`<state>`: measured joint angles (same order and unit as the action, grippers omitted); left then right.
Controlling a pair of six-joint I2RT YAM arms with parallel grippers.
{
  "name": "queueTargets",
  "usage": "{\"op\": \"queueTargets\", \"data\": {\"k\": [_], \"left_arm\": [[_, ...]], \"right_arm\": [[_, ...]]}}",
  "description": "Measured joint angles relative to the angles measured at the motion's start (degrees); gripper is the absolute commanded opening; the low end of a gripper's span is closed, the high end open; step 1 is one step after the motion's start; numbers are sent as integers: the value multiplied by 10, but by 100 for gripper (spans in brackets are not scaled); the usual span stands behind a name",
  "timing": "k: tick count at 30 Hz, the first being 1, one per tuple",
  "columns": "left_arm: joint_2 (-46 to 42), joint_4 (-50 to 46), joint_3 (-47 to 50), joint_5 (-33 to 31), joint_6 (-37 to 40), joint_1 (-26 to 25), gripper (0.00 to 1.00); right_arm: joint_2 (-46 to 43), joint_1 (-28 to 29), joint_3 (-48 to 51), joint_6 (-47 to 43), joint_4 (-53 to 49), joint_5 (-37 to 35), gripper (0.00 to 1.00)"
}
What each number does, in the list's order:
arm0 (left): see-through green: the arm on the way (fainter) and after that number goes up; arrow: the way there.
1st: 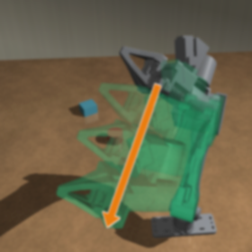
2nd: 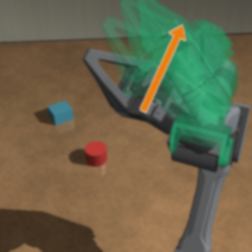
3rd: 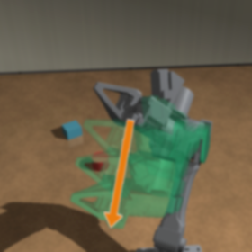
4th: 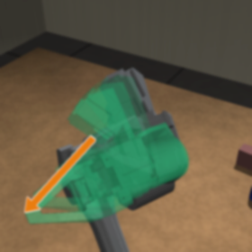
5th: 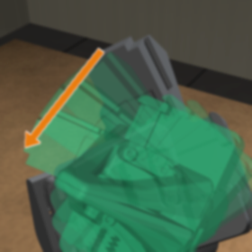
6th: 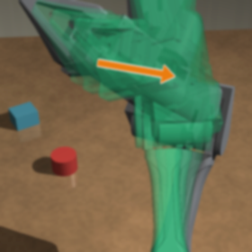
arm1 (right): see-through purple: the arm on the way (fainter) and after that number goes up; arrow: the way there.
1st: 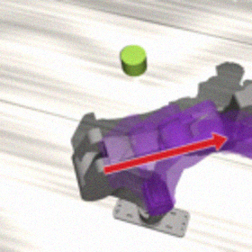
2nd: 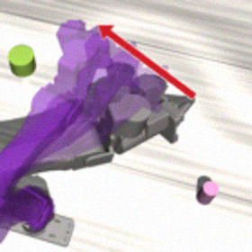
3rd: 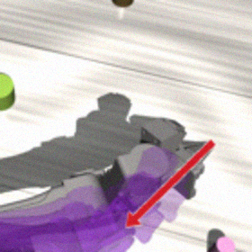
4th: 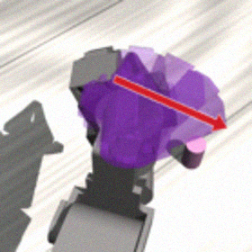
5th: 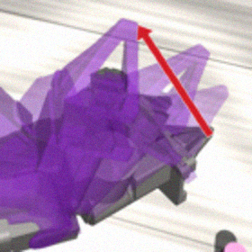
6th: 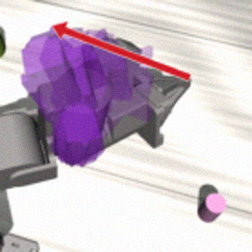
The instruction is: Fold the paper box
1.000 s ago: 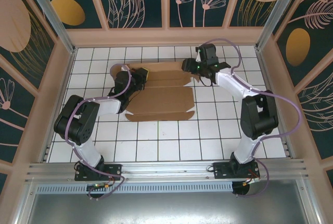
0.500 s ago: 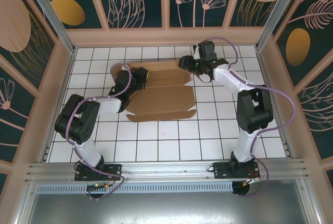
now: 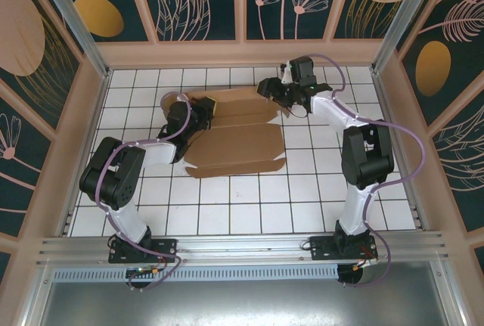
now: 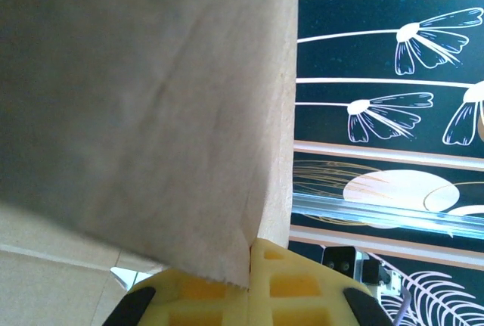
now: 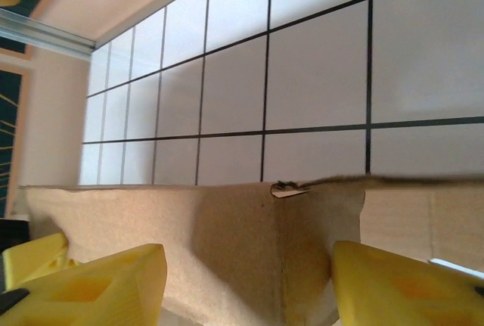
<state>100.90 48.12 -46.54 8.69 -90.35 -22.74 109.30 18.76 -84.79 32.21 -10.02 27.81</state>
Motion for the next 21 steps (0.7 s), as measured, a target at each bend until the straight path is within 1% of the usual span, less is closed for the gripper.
{"op": "queueTargets", "data": {"k": [7, 9, 14, 16, 18, 19, 20, 21], "left_arm": [[0, 0, 0, 3, -1, 1, 0], [0, 0, 0, 3, -2, 2, 0], [0, 0, 0, 3, -3, 3, 0], [0, 0, 0, 3, -4, 4, 0], [0, 0, 0, 3, -4, 6, 0], [0, 0, 0, 4, -4, 6, 0], [0, 0, 0, 5, -4, 6, 0], [0, 0, 0, 5, -4, 6, 0]], "right_arm": [[4, -16, 41, 72, 89, 75, 42], [6, -20, 51, 87, 109, 88, 37], [11, -23, 58, 107, 139, 109, 17], [12, -23, 59, 115, 146, 113, 12], [12, -23, 59, 118, 150, 113, 12], [12, -23, 60, 118, 151, 113, 14], [12, -23, 60, 118, 151, 113, 18], [12, -23, 61, 117, 150, 112, 25]]}}
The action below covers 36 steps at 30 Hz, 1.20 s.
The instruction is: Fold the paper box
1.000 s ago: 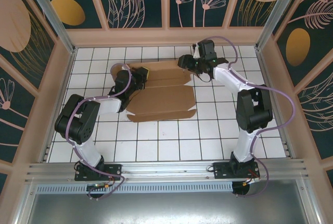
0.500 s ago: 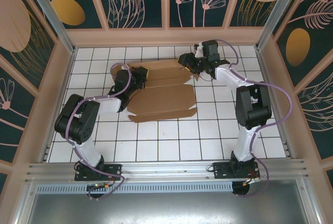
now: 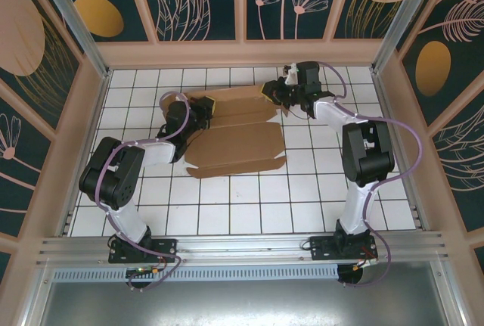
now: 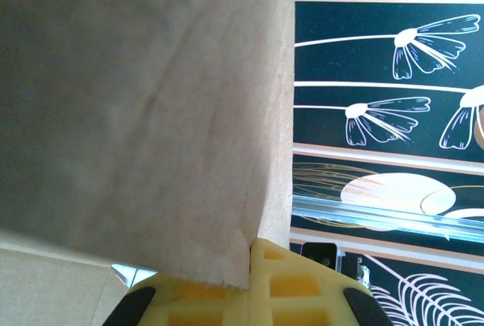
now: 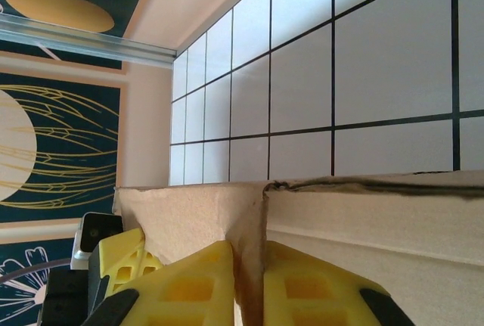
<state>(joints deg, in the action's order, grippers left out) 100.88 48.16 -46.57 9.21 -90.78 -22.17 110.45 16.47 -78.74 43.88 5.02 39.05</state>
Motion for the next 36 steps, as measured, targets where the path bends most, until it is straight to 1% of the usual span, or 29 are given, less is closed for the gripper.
{"op": "queueTargets", "data": {"k": [2, 3, 4, 6, 10, 13, 15, 17, 21, 23, 25, 31, 36], "left_arm": [[0, 0, 0, 5, 0, 0, 0], [0, 0, 0, 8, 0, 0, 0], [0, -1, 0, 10, 0, 0, 0], [0, -1, 0, 12, 0, 0, 0], [0, -4, 0, 13, 0, 0, 0], [0, -9, -4, 13, 0, 1, 0], [0, -18, -10, 13, 0, 1, 0], [0, -28, -18, 12, 0, 1, 0], [1, -52, -36, 12, 1, 2, 0], [3, -65, -47, 12, 1, 2, 0], [6, -75, -57, 12, 4, 2, 0], [7, -88, -64, 12, 7, 2, 0], [7, -90, -64, 12, 7, 2, 0]], "right_arm": [[0, 0, 0, -9, -4, -2, 39], [0, 0, 0, -18, -12, -8, 44], [-1, 0, 0, -28, -17, -13, 47], [-5, 0, 0, -53, -42, -32, 51], [-40, -2, 1, -98, -91, -72, 51], [-86, -2, 13, -128, -109, -110, 44], [-122, 2, 37, -143, -111, -141, 36], [-156, 17, 67, -157, -113, -179, 28], [-175, 62, 110, -177, -113, -245, 21], [-164, 79, 122, -183, -114, -272, 20], [-142, 83, 124, -183, -112, -292, 20], [-51, 80, 106, -183, -104, -348, 18], [-22, 64, 105, -175, -82, -380, 12]]}}
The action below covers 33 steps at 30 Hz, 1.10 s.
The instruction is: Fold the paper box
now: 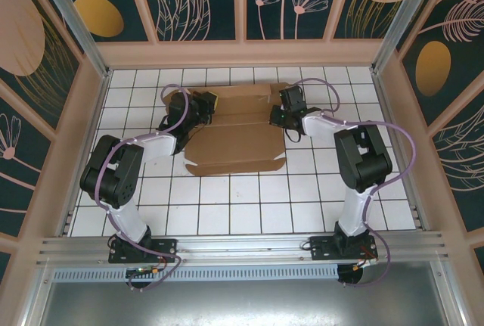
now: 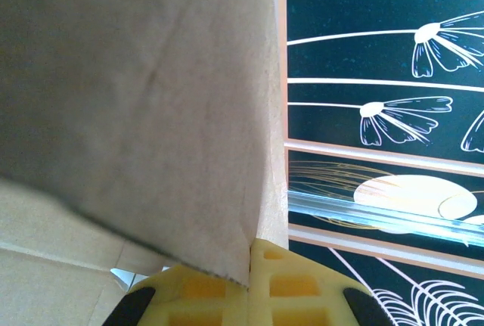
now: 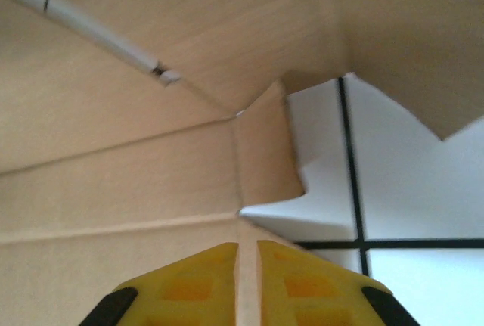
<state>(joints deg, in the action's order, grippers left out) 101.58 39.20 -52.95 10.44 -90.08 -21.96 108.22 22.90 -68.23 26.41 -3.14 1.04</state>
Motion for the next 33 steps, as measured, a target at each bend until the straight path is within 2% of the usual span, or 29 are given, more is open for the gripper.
{"op": "queueTargets", "data": {"k": [9, 17, 25, 33], "left_arm": [[0, 0, 0, 0, 0, 0, 0], [0, 0, 0, 0, 0, 1, 0], [0, 0, 0, 1, 0, 1, 0], [0, 0, 0, 1, 0, 1, 0]], "right_arm": [[11, -33, 2, 25, 64, -32, 8], [71, -37, 2, 36, 72, -25, 9], [73, -36, 2, 41, 107, 31, 14], [76, -14, -16, 24, 116, 57, 18]]}}
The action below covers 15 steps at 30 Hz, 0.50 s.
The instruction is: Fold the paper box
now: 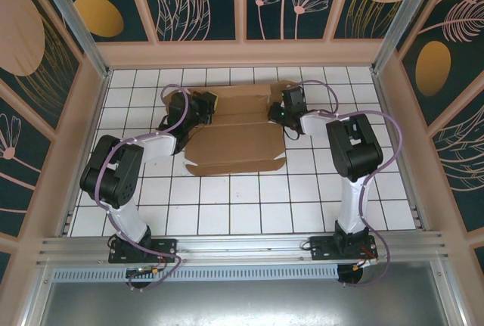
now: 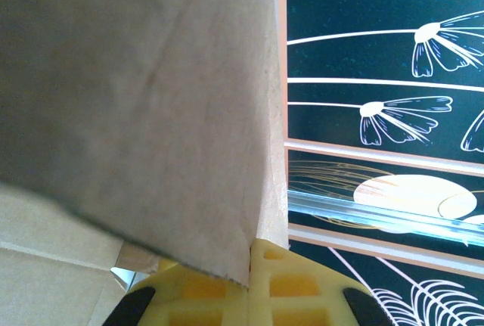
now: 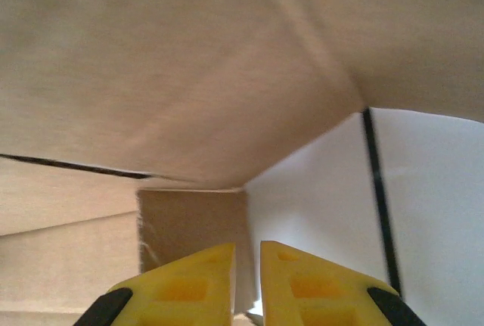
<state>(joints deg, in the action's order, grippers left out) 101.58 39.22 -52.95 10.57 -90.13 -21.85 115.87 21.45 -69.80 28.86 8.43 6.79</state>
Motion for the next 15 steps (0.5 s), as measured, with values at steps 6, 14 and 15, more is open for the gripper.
{"op": "queueTargets", "data": {"k": [6, 14, 15], "left_arm": [[0, 0, 0, 2, 0, 0, 0], [0, 0, 0, 5, 0, 2, 0], [0, 0, 0, 5, 0, 2, 0]], "right_arm": [[21, 10, -22, -12, -1, 7, 20], [62, 12, -59, -20, -16, 3, 19], [64, 12, -61, -20, -17, 2, 19]]}}
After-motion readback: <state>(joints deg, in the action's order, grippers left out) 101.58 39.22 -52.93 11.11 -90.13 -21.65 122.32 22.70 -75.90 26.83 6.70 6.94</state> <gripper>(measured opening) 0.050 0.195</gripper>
